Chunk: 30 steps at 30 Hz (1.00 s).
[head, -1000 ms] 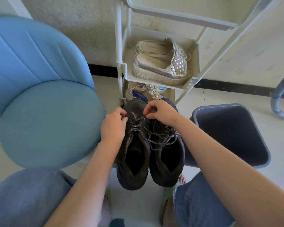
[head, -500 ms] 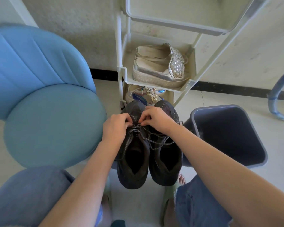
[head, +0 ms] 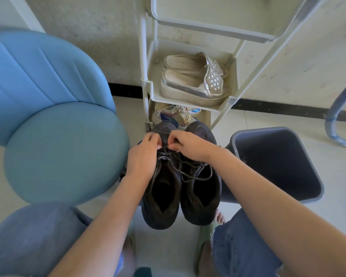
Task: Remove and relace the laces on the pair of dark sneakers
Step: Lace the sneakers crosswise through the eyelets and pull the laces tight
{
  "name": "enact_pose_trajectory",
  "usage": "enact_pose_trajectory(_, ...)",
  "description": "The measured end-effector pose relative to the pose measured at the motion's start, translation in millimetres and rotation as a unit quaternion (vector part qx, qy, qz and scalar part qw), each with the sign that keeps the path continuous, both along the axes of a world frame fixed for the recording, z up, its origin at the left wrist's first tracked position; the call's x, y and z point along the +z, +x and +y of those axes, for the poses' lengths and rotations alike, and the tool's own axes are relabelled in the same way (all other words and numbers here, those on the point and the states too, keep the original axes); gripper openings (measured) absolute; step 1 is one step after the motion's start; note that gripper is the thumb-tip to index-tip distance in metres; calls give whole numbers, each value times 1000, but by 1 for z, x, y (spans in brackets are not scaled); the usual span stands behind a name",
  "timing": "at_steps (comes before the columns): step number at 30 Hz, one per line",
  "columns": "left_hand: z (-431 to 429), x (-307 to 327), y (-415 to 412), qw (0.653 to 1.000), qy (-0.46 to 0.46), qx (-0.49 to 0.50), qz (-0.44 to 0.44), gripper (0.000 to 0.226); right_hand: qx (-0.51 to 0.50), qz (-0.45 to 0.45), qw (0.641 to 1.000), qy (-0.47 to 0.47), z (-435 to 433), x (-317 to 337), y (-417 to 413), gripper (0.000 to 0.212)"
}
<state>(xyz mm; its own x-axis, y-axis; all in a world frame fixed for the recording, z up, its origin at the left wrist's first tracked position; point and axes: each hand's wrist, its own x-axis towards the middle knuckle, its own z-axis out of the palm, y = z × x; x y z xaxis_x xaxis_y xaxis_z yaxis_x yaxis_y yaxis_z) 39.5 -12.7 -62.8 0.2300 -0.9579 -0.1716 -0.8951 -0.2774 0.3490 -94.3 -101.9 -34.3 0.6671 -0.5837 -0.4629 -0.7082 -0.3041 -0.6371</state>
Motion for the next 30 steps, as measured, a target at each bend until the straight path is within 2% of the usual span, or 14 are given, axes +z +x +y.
enact_pose_trajectory(4,1,-3,0,1000,-8,8,-12,9,-15,-21,999,20,-1,-5,-6,27)
enact_pose_trajectory(7,1,-4,-1,1000,-4,28,12,13,-25,-4,1000,-9,-4,-10,-9,19)
enact_pose_trajectory(11,-1,-4,0,999,4,36,21,17,-73,-24,996,-38,-3,-6,-4,6)
enact_pose_trajectory(16,1,-2,6,995,0,46,86,25,-64,-29,996,-54,-3,2,-2,8)
enact_pose_trajectory(21,1,0,8,997,2,46,55,22,-57,-33,996,-64,2,4,2,10)
enact_pose_trajectory(30,2,-8,3,993,-36,75,81,21,-85,-29,996,-27,-3,-11,-5,15)
